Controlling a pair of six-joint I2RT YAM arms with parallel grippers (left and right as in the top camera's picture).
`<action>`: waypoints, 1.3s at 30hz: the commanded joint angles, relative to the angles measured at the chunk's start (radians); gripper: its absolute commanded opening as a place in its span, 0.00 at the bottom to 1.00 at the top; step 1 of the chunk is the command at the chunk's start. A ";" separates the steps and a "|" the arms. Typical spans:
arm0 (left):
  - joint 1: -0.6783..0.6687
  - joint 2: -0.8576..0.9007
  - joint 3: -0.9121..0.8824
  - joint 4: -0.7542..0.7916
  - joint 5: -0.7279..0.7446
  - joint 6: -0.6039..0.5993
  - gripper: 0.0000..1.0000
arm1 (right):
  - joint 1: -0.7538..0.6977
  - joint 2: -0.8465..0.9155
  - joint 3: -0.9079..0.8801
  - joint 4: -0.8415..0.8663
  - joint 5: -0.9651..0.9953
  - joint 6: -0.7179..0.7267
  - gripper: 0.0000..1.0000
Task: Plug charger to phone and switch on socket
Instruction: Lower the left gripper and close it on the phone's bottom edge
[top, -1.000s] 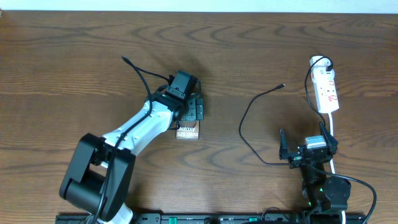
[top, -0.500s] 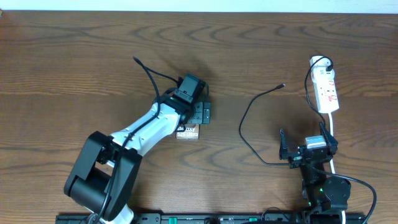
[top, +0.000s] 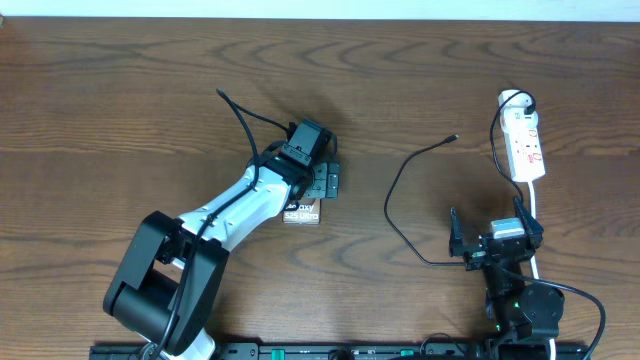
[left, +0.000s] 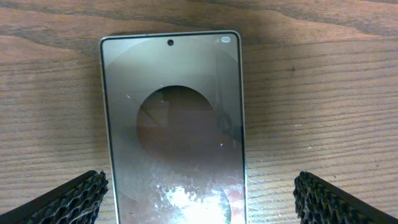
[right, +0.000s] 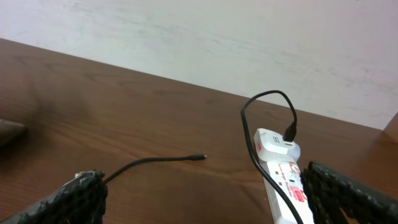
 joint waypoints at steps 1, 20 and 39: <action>0.000 0.013 0.004 0.003 -0.037 0.009 0.98 | 0.003 -0.005 -0.002 -0.004 -0.003 0.013 0.99; 0.000 0.029 -0.010 0.031 -0.086 0.009 0.98 | 0.003 -0.005 -0.002 -0.003 -0.003 0.012 0.99; -0.001 0.167 -0.009 0.054 -0.081 -0.014 0.98 | 0.003 -0.005 -0.002 -0.003 -0.003 0.013 0.99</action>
